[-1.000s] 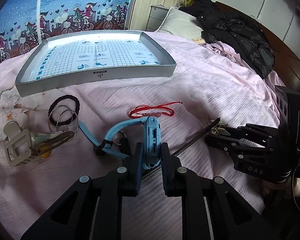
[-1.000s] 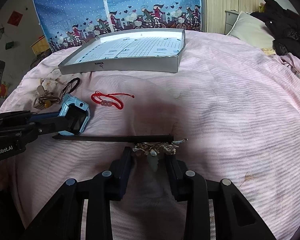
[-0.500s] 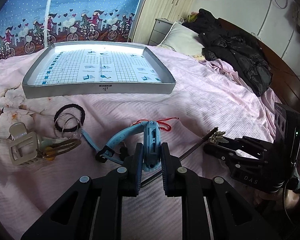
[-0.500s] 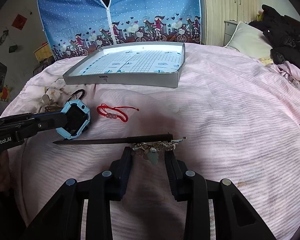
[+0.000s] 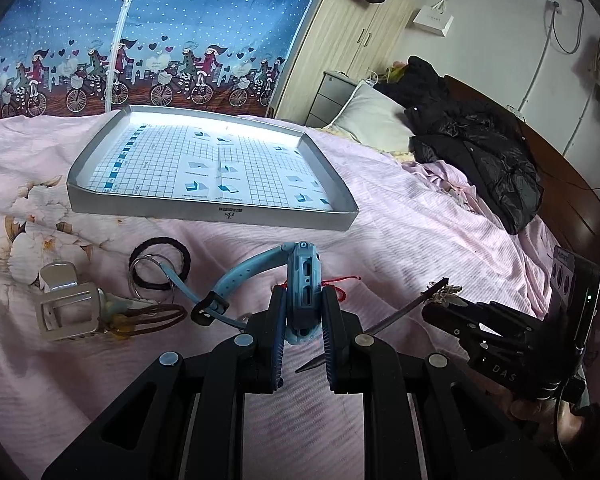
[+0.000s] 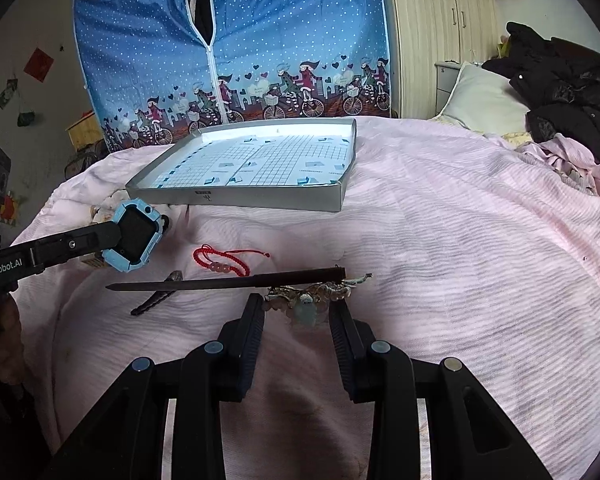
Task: Organize jewelry
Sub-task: 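Close the right tool on the hair stick while the left tool grips the blue smartwatch, then carry both items into the light-box tray and open both tools to release them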
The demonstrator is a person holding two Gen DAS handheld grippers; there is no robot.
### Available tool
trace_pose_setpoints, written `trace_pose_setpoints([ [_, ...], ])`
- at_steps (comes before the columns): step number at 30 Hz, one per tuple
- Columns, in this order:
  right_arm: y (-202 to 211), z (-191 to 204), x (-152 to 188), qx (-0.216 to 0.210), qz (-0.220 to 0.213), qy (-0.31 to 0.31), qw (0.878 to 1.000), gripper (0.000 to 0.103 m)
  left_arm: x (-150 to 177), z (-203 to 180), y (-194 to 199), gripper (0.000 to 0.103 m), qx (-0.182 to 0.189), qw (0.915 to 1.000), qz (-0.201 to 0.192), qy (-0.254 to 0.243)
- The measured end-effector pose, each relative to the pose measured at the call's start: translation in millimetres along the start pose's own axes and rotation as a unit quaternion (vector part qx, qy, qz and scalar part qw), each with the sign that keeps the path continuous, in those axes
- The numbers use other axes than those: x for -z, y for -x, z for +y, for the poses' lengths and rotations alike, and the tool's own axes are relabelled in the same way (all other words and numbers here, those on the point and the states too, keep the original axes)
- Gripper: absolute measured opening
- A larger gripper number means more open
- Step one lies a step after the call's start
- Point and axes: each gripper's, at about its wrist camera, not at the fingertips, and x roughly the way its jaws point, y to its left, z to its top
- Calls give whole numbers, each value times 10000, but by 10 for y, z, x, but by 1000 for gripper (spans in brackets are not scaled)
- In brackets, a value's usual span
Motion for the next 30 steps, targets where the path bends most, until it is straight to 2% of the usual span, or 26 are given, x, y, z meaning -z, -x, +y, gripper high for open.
trace_pose_setpoints([
  [7,67,-59,-55,49,-197,-110,9997,32,-61,63,64,14,-84,9998,-121,114],
  [11,63,-87,-180,-19,-373,-175,9992,32,-180,196,92,14,-9,9984,-298,479],
  [16,-55,-240,-434,-159,-601,-606,9962,32,-520,377,193,14,-105,9958,-673,607],
  [21,-327,-321,-779,-11,-773,-813,9937,32,-940,674,182,14,-279,9899,-1130,805],
  [26,-762,-170,-1013,317,-565,-618,9960,32,-1157,1010,-71,14,-553,9896,-1117,718],
  [30,-1067,-36,-1045,399,-461,-391,9974,32,-1139,1255,-331,14,-726,9919,-803,660],
])
